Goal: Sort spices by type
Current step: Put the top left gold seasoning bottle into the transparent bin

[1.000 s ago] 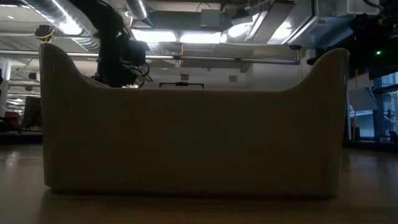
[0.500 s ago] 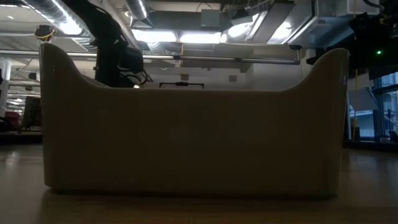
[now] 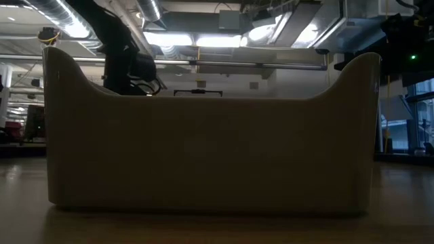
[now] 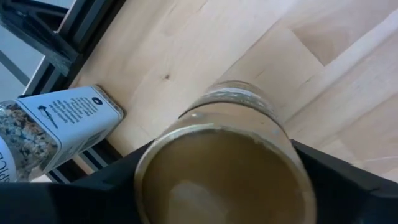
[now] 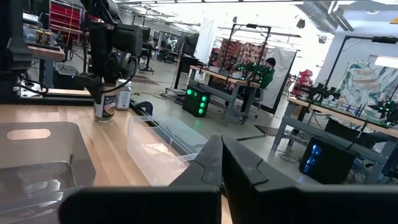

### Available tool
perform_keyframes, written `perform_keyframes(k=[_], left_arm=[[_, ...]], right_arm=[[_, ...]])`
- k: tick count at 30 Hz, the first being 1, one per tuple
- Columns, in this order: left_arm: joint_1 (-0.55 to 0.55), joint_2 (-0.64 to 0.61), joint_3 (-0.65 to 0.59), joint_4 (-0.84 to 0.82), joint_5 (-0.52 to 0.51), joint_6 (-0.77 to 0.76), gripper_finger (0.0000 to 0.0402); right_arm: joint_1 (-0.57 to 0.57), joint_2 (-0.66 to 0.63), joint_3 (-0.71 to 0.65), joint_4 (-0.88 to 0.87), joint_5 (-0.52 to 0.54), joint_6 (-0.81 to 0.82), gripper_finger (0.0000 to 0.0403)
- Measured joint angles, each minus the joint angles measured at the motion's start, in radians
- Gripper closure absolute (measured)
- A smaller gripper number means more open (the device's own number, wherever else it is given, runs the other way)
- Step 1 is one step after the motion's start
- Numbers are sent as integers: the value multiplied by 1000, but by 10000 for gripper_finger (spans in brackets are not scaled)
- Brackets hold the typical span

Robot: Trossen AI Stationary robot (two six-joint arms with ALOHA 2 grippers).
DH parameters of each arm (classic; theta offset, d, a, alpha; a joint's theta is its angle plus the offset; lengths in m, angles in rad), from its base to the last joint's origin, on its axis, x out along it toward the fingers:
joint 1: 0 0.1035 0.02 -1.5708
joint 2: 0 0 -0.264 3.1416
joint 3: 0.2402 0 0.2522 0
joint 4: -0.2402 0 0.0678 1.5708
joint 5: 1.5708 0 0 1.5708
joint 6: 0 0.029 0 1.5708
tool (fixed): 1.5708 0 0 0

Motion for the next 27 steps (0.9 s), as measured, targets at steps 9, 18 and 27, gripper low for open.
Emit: perform_keyframes(k=[9, 18, 27], left_arm=[[-21, 3, 47, -61, -3, 18, 135], [-70, 2, 278, -138, -4, -51, 132], [-128, 1, 482, -94, -4, -65, 128]], right_arm=[[0, 0, 0, 0, 0, 0, 396], [0, 0, 0, 0, 0, 0, 396], [0, 0, 0, 0, 0, 0, 396]])
